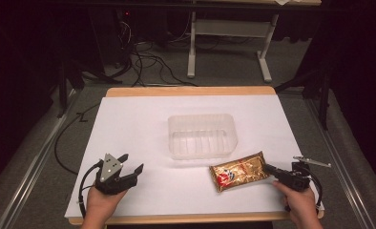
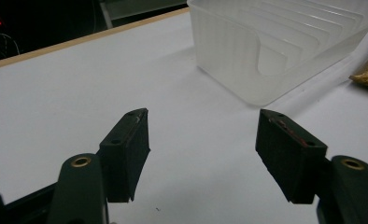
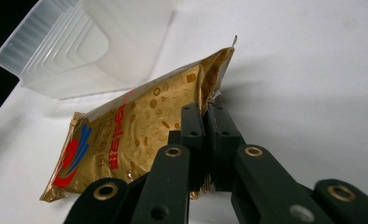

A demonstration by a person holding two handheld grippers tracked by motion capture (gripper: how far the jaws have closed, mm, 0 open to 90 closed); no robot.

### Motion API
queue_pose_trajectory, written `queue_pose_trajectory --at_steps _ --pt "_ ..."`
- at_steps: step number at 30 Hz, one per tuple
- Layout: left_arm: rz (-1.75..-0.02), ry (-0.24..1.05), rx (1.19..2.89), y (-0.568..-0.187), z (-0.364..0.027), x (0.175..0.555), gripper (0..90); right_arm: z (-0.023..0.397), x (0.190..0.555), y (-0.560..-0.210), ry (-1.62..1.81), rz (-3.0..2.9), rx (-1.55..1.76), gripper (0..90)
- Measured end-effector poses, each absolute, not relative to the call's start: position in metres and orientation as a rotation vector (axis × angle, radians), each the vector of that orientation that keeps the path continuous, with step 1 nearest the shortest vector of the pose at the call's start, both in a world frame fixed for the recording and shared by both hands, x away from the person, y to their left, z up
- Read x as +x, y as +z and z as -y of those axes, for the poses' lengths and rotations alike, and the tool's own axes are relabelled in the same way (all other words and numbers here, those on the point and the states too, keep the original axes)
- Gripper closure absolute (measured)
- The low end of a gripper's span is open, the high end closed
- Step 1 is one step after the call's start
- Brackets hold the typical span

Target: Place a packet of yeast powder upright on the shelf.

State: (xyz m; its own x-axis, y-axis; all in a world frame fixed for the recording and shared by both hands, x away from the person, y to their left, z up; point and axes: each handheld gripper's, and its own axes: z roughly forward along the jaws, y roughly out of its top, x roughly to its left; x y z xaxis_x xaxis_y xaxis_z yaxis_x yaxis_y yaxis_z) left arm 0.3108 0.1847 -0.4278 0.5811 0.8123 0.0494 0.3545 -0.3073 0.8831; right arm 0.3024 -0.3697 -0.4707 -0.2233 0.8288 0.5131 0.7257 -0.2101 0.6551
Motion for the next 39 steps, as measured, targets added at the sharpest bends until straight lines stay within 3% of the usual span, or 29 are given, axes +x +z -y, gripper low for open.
queue_pose_trajectory --at_steps 39 --pt "-0.935 0.633 1.898 -0.428 -0.185 0.312 35.5 0.352 0.269 -0.399 1.522 -1.747 1.403 90.0"
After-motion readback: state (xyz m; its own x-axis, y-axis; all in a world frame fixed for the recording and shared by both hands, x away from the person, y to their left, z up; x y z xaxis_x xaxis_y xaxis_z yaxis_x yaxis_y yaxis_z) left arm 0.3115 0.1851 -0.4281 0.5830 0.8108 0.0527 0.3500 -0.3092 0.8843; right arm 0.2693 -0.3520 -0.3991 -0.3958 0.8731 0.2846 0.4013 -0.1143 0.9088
